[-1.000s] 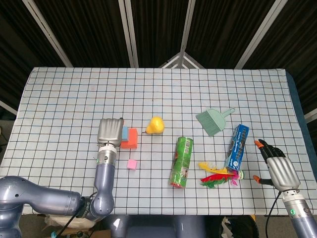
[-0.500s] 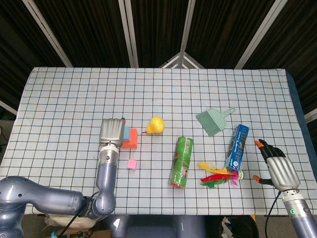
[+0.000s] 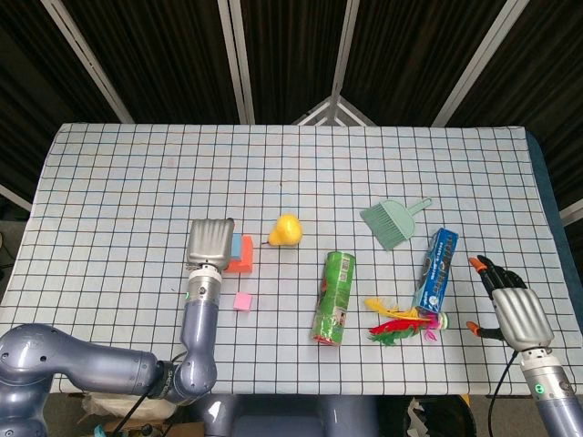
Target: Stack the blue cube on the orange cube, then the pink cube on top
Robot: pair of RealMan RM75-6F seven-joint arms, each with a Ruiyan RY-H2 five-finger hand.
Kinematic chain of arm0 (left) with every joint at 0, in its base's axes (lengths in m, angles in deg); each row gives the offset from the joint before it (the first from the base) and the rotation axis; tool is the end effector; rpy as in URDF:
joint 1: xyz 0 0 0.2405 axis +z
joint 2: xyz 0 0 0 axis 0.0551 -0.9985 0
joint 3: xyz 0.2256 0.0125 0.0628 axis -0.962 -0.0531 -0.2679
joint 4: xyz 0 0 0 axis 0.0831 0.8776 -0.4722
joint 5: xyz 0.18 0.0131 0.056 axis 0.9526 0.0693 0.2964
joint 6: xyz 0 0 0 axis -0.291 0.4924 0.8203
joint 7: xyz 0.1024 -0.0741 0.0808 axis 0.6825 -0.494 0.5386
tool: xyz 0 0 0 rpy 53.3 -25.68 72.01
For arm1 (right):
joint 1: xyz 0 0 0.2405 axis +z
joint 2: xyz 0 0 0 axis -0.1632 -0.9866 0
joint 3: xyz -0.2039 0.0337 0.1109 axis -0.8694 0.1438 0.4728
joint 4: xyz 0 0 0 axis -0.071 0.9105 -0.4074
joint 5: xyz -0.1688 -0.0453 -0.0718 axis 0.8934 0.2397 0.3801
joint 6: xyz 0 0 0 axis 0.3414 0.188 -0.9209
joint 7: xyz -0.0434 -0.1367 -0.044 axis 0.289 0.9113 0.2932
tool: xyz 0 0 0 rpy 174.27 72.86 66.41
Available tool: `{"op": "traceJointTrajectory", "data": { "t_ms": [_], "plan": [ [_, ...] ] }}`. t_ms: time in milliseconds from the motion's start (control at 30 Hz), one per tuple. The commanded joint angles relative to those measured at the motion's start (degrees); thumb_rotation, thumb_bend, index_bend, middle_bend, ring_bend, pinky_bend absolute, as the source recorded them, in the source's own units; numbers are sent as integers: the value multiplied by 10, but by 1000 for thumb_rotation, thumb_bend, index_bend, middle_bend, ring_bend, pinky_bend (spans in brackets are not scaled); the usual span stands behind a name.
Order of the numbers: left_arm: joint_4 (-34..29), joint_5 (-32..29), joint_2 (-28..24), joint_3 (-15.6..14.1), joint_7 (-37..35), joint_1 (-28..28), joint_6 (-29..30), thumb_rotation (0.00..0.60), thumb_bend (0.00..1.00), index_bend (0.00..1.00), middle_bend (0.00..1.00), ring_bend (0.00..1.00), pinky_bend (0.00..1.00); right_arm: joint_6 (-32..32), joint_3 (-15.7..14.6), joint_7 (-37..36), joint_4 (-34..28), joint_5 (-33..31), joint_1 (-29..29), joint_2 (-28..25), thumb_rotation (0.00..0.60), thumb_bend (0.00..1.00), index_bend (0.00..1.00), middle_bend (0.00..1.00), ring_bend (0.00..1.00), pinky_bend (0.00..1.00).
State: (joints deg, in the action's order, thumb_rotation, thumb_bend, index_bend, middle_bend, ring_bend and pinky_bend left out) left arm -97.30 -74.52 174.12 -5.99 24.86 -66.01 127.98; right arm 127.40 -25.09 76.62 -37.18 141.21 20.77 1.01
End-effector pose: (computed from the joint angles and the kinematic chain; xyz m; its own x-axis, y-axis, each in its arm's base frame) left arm -0.0369 0.3315 0.0041 0.6216 0.2733 0.7341 0.7668 -0.0208 -0.6416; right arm -0.2813 -0.2121 0.1496 0.4133 -0.1646 0.8956 -0.9105 -0.0576 0.4095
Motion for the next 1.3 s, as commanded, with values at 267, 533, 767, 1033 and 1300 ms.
{"op": "traceJointTrajectory", "data": {
  "t_ms": [267, 533, 767, 1033, 1300],
  "plan": [
    [1, 1, 4, -1, 5, -2, 0, 600, 310, 381, 908, 799, 734, -2, -1, -2, 0, 1, 1, 0, 600, 190, 56, 94, 162, 192],
    [-2, -1, 3, -1, 9, -2, 1, 600, 268, 187, 908, 794, 732, -1, -1, -7, -2, 1, 0, -3, 600, 190, 56, 94, 162, 192],
    [-31, 0, -12, 0, 12, 4, 3, 600, 268, 114, 905, 785, 727, -2, -1, -7, -4, 0, -1, -4, 600, 189, 56, 94, 162, 192],
    [-230, 56, -127, 21, -35, 58, 52, 600, 268, 186, 901, 784, 726, 5, -1, -7, -8, 3, -4, -7, 600, 190, 56, 94, 162, 192],
    [-357, 71, -215, -17, -54, 107, 56, 600, 268, 265, 900, 784, 726, 6, -2, 3, -14, 4, -4, -6, 600, 190, 56, 94, 162, 192]
  ]
}}
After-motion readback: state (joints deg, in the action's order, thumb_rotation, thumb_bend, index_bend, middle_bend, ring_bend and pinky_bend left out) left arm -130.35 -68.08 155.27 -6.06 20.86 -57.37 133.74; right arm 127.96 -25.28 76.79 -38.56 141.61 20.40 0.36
